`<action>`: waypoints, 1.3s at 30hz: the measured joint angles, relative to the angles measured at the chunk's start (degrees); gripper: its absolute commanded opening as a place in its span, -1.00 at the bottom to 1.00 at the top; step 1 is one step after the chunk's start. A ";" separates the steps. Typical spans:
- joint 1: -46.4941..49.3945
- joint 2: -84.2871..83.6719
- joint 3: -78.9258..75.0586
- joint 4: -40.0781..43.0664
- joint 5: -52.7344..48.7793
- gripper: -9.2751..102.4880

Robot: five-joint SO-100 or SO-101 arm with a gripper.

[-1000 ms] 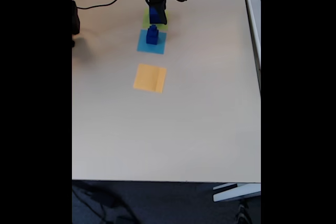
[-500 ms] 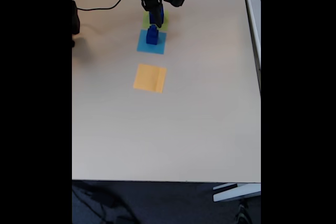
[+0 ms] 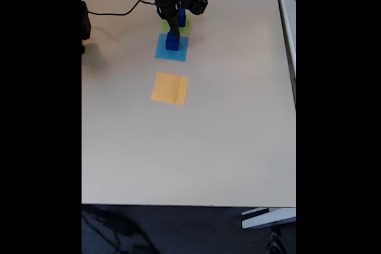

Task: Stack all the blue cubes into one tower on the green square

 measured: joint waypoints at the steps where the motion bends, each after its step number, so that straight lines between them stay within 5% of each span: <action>1: -0.09 0.00 0.00 -0.09 0.00 -0.34; 39: -0.09 -1.23 1.85 0.09 0.79 -0.45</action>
